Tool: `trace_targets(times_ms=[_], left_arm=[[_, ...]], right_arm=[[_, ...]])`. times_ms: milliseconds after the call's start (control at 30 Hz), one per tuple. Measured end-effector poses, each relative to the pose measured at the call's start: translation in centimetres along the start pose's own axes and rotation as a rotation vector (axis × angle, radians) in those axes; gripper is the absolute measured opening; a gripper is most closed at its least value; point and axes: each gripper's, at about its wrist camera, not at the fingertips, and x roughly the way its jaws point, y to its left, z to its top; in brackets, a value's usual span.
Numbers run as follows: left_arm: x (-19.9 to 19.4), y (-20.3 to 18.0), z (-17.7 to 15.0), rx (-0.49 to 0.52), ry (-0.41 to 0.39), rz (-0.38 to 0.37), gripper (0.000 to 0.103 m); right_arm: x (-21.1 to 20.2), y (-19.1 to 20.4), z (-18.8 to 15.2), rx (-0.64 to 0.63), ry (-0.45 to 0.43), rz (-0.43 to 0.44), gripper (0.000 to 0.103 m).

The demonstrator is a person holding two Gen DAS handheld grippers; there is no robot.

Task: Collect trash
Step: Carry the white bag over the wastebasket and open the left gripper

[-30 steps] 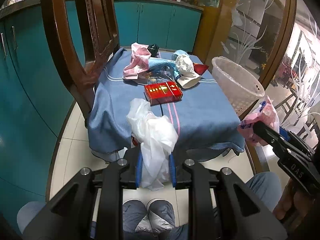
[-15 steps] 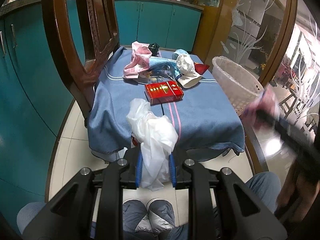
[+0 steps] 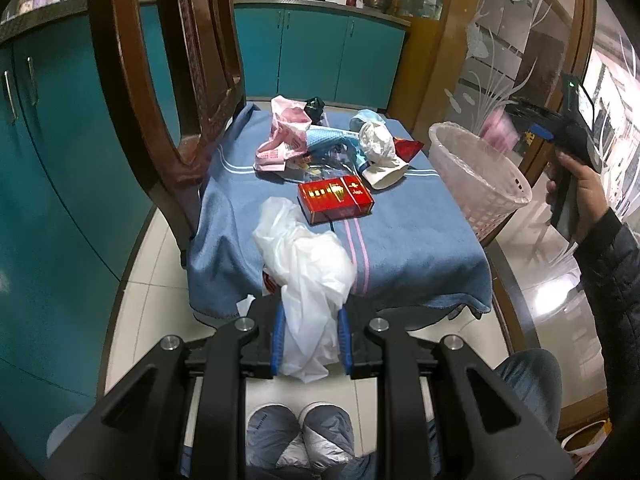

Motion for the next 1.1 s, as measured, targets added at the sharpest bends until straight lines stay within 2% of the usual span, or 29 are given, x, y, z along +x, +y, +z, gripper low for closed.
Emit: trace_targets(times_ms=[33,167,333,500,567,667,700,733,767,800,833,967,1100], left_arm=[[0.1,-0.1,0.1,0.004,0.001,-0.001,0.022],[1.4,-1.7,1.2,0.034,0.021,-0.042,0.022],[3.8,-6.7,4.5,0.124,0.027,-0.161,0.022],[7.2,-16.3,11.2,0.257,0.017,-0.328,0.022],[8.4,-20.2,14.5,0.294,0.001,-0.371,0.022],[10.5,-25.4,19.6,0.337,-0.025,-0.401,0.025],[11.5,-26.9,21.4,0.339,-0.024,-0.421,0.033],[12.5,-28.0,22.8,0.344,-0.028,-0.427,0.053],[13.2,-28.5,23.7,0.342,-0.033,-0.411,0.068],[13.6,-28.7,24.2,0.338,-0.056,-0.383,0.090],[13.9,-28.6,24.3,0.339,-0.082,-0.366,0.094],[13.6,-25.7,21.2,0.390,-0.095,-0.353,0.094],[10.4,-18.7,14.5,0.334,-0.114,-0.317,0.096]], right_arm=[[-0.9,-0.2,-0.5,0.010,-0.016,0.015,0.079],[-6.9,-1.7,-4.0,0.067,-0.085,0.053,0.085],[-13.9,-3.2,-11.2,0.122,-0.039,0.093,0.086],[-18.5,-4.2,-15.0,0.089,0.005,0.049,0.086],[-19.1,-4.6,-15.1,0.106,0.024,0.053,0.086],[-20.7,-4.6,-14.0,0.105,-0.005,0.049,0.086],[-21.0,-4.5,-13.5,0.100,-0.019,0.049,0.086],[-21.4,-4.4,-13.3,0.099,-0.027,0.054,0.086],[-21.6,-4.3,-13.1,0.098,-0.030,0.060,0.086],[-21.8,-4.2,-13.1,0.094,-0.033,0.062,0.086],[-21.9,-4.1,-13.0,0.091,-0.037,0.066,0.086],[-22.1,-3.6,-13.4,0.076,-0.038,0.093,0.086],[-20.1,-2.5,-14.5,0.054,0.019,0.130,0.086]])
